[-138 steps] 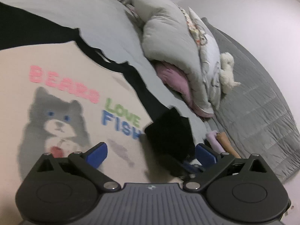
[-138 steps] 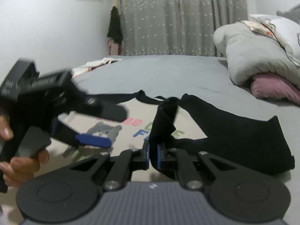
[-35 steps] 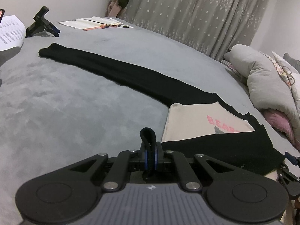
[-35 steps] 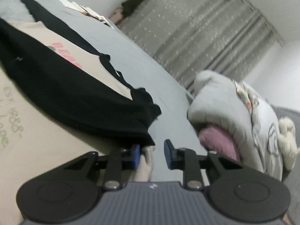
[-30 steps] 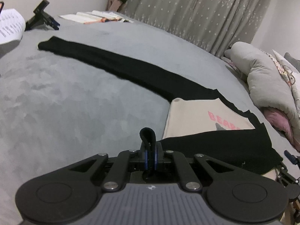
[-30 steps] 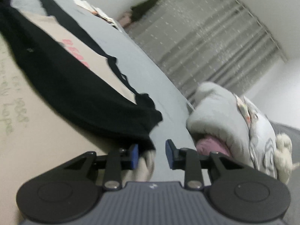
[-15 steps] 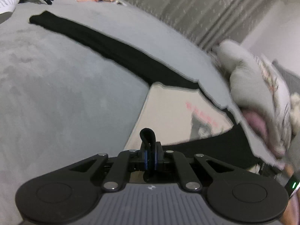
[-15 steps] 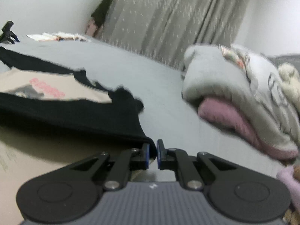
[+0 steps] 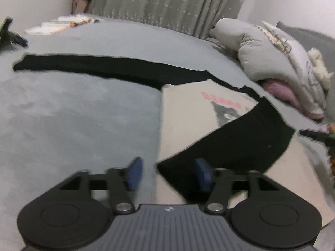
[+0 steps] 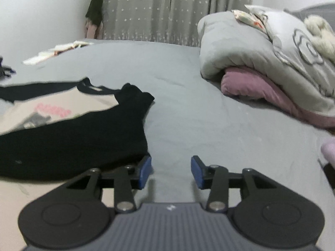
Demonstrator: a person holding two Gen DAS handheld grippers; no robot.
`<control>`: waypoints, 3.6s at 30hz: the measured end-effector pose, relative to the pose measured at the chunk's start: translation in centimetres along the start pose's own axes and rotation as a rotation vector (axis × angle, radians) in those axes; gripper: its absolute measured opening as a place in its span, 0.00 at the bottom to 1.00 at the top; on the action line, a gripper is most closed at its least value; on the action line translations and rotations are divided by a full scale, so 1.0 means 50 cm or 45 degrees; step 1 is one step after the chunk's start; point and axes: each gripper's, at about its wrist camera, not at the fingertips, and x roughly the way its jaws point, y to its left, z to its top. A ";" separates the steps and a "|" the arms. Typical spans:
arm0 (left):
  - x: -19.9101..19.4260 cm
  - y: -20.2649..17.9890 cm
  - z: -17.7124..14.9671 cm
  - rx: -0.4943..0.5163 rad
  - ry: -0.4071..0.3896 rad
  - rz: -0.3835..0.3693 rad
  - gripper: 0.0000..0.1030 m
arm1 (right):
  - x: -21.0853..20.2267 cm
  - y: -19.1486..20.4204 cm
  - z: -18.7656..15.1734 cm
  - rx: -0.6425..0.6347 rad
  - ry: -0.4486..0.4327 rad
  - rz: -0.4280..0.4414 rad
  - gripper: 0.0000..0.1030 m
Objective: Fold clothes
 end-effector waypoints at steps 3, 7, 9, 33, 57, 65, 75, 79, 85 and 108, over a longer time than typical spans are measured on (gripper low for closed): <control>0.000 0.005 0.007 0.024 -0.032 -0.026 0.61 | -0.018 0.004 0.014 0.028 -0.061 0.022 0.49; 0.015 -0.020 0.031 0.083 -0.046 -0.099 0.61 | -0.018 0.034 0.030 0.002 -0.101 0.036 0.48; 0.028 -0.048 0.045 0.149 -0.044 -0.156 0.61 | -0.011 0.060 0.036 -0.018 -0.111 0.065 0.48; -0.002 -0.111 0.015 0.564 -0.024 -0.370 0.63 | 0.020 0.094 0.006 -0.110 0.022 0.050 0.65; 0.191 -0.161 0.049 0.392 0.123 -0.751 0.64 | 0.326 -0.002 0.191 0.437 0.253 0.273 0.33; 0.188 -0.174 0.047 0.432 0.115 -0.736 0.66 | 0.330 0.004 0.179 0.396 0.081 0.160 0.05; 0.179 -0.183 0.049 0.476 0.115 -0.726 0.72 | 0.320 -0.010 0.177 0.429 0.070 0.118 0.32; 0.168 -0.186 0.063 0.485 0.117 -0.713 0.72 | 0.262 0.000 0.190 0.343 0.001 0.104 0.26; 0.145 -0.171 0.076 0.507 0.113 -0.695 0.72 | 0.227 0.097 0.167 0.035 -0.014 0.096 0.17; 0.130 -0.149 0.094 0.493 0.113 -0.486 0.78 | 0.108 0.204 0.063 0.120 -0.008 -0.112 0.79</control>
